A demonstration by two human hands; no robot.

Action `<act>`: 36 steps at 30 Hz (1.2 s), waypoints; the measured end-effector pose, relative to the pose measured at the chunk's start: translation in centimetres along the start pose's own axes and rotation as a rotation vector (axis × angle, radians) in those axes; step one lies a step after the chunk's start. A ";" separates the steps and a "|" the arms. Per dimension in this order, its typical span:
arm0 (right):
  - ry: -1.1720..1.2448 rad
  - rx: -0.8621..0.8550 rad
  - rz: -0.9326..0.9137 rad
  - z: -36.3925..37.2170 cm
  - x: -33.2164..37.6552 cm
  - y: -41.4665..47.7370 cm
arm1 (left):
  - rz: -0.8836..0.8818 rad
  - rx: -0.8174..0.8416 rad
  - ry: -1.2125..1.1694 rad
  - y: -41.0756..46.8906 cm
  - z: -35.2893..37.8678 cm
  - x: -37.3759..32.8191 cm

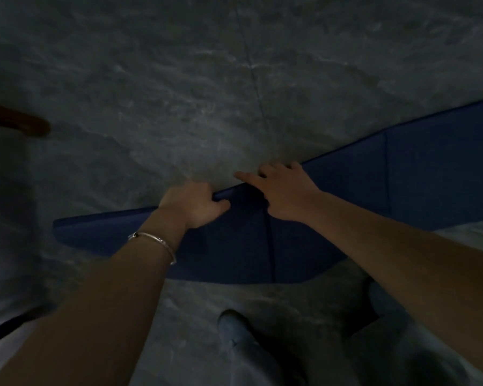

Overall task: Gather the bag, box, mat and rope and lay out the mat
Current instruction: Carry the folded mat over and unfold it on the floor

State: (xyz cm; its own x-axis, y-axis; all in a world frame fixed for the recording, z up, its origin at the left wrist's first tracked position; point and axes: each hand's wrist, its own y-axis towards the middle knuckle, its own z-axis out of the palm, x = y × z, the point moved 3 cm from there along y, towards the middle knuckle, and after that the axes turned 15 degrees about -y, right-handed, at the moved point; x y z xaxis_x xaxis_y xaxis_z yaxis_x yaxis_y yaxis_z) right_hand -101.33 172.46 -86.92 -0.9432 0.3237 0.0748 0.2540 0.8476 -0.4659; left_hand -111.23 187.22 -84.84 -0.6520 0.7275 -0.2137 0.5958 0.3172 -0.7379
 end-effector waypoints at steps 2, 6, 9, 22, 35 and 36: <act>-0.009 -0.001 -0.013 1.9 1.2 1.7 | -0.022 -0.021 -0.001 1.3 1.7 2.0; -0.030 -0.027 0.035 6.0 2.7 4.8 | -0.021 -0.081 -0.001 4.1 4.3 5.4; -0.049 -0.085 0.103 8.4 2.6 7.5 | 0.007 -0.189 0.035 6.2 5.6 7.3; -0.134 -0.218 0.111 18.7 2.3 15.1 | 0.005 -0.415 -0.132 14.6 14.4 11.5; -0.060 -0.155 0.164 14.2 -2.2 -0.6 | -0.036 -0.443 -0.301 3.2 13.9 -0.4; -0.048 -0.141 0.176 13.3 -3.0 -2.3 | -0.025 -0.446 -0.297 2.0 13.9 -1.8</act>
State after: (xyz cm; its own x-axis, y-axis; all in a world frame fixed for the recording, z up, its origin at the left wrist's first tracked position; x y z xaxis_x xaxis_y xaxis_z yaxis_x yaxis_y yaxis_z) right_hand -101.92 163.92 -97.83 -0.8901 0.4539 -0.0403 0.4394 0.8314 -0.3401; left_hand -115.38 178.07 -94.79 -0.7348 0.5334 -0.4191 0.6775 0.6069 -0.4154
